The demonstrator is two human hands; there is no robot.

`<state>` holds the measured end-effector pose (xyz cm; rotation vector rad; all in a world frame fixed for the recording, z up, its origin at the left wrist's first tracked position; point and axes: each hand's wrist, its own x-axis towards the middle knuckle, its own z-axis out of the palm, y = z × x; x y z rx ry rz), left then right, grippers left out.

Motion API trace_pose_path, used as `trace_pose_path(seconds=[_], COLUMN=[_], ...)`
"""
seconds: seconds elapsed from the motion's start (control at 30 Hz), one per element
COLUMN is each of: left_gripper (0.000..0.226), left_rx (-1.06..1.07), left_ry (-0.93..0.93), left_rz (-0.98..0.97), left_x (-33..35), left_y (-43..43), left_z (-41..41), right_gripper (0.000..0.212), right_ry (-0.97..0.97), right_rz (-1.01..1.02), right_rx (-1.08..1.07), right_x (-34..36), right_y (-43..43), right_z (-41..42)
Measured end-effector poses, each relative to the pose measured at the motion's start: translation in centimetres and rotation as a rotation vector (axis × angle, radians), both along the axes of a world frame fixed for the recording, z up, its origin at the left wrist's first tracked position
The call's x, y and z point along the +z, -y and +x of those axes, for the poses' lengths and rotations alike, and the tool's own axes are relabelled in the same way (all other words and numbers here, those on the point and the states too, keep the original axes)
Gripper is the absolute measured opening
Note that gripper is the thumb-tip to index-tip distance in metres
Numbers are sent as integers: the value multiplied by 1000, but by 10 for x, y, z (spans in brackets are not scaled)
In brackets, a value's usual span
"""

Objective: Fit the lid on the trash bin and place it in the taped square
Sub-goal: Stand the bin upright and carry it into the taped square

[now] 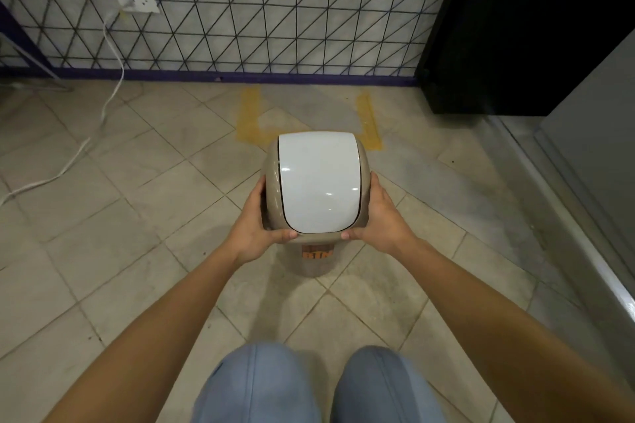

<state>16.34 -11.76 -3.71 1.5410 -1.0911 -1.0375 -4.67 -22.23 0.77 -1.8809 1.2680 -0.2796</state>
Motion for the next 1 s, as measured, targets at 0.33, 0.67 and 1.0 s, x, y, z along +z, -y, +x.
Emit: trace_pose_path(seconds=[0.33,0.67,1.0], left_gripper=[119,117,114], left_rx=[19,19,63], left_ry=[-6,-54,-1], left_rz=[17,-11,-3], left_x=[-1,-4,-7], left_y=[26,71,103], left_z=[20,39,52], right_gripper=[128,129,129], right_ry=[-16,22,37], right_rz=[41,17,-11], right_rx=[-54,-58,-30], right_x=[0,-7,-9], right_y=[25,70,104], right_z=[28,45,56])
